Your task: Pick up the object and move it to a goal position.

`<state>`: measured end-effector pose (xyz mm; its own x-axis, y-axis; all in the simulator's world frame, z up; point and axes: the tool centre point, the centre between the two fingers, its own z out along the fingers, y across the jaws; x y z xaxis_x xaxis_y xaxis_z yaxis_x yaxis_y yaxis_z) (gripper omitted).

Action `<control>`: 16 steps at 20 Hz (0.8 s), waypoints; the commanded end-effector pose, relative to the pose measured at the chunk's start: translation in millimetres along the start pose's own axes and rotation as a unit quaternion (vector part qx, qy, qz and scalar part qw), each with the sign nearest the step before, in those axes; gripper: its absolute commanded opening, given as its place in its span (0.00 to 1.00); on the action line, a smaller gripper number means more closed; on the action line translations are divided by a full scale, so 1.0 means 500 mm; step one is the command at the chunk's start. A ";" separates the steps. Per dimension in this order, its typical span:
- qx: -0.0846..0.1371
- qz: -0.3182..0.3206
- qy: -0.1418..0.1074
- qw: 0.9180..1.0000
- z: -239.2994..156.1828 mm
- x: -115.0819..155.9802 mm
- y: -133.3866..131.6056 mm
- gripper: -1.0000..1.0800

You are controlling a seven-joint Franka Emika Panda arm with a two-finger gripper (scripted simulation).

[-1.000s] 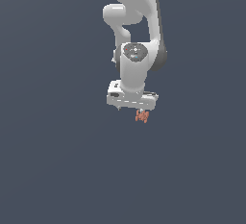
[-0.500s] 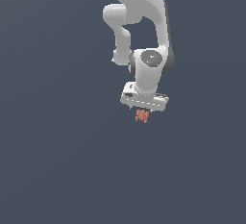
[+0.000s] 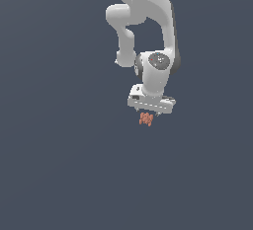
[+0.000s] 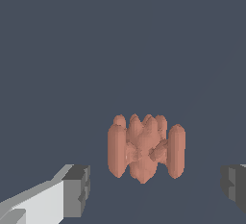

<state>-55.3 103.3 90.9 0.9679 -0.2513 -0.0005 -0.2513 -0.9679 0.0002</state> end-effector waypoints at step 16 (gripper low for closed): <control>0.000 0.002 0.000 1.000 0.100 -0.002 -0.001 0.96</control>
<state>-56.7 103.7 41.9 0.9671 -0.2543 -0.0013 -0.2543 -0.9671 0.0006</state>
